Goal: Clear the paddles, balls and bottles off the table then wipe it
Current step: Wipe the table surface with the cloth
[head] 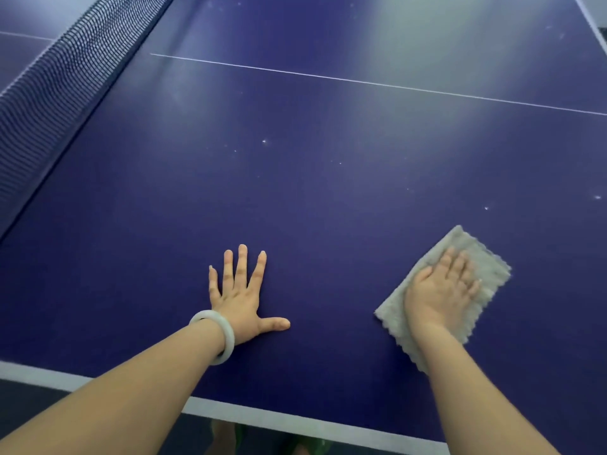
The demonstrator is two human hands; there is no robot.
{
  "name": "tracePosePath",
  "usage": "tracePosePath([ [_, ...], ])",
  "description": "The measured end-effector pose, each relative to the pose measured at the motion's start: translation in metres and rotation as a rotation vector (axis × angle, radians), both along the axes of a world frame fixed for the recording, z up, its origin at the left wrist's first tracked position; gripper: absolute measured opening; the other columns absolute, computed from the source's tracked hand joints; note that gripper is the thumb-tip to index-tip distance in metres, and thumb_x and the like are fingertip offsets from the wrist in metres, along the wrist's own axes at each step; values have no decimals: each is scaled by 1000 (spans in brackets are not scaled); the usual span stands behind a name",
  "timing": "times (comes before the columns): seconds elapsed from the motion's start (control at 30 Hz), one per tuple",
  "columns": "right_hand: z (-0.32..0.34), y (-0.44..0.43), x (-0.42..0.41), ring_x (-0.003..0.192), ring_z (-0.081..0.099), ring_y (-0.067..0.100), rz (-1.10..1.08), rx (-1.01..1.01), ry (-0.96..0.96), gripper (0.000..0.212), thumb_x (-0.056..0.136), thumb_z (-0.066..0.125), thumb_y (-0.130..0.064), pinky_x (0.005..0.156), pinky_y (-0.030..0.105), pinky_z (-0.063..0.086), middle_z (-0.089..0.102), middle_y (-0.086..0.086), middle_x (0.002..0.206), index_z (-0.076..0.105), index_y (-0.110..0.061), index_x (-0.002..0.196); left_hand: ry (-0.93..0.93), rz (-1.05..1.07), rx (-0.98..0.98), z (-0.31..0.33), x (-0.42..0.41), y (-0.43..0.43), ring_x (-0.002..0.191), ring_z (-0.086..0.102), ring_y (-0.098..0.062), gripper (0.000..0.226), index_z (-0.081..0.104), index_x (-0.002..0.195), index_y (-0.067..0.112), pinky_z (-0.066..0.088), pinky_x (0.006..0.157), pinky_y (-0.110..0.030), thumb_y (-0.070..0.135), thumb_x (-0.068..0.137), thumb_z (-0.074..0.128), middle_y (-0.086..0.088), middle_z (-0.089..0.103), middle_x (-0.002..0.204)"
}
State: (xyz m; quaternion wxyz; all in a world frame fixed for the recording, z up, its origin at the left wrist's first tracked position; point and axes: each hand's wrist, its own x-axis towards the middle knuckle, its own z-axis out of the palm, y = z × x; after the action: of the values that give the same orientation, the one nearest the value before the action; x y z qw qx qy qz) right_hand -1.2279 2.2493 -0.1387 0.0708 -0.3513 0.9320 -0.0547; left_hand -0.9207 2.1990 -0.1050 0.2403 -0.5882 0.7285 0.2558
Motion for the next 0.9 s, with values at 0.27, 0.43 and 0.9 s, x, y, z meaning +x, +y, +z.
tracePosePath([
  [0.27,-5,3,138,153,2,20,955,-42,-39,60,101,18,-33,121,47,7,8,5,165,17,-15,158,-19,-6,-17,0,0,1,132,-49,-29,132,-45,137,33,-22,114,-55,89,65,51,-3,-57,141],
  [0.43,-9,30,26,153,-1,13,633,10,43,62,97,13,-35,124,41,1,5,-2,166,12,-22,158,-10,-10,-16,-1,-1,0,134,-47,-31,133,-47,135,33,-21,114,-56,91,64,48,-4,-55,143],
  [0.9,-4,96,120,153,8,19,765,15,22,59,100,28,-30,121,44,10,12,2,166,20,-18,157,37,-22,-84,-6,4,1,136,-45,-32,130,-47,132,32,-21,114,-56,93,64,44,-6,-52,145],
])
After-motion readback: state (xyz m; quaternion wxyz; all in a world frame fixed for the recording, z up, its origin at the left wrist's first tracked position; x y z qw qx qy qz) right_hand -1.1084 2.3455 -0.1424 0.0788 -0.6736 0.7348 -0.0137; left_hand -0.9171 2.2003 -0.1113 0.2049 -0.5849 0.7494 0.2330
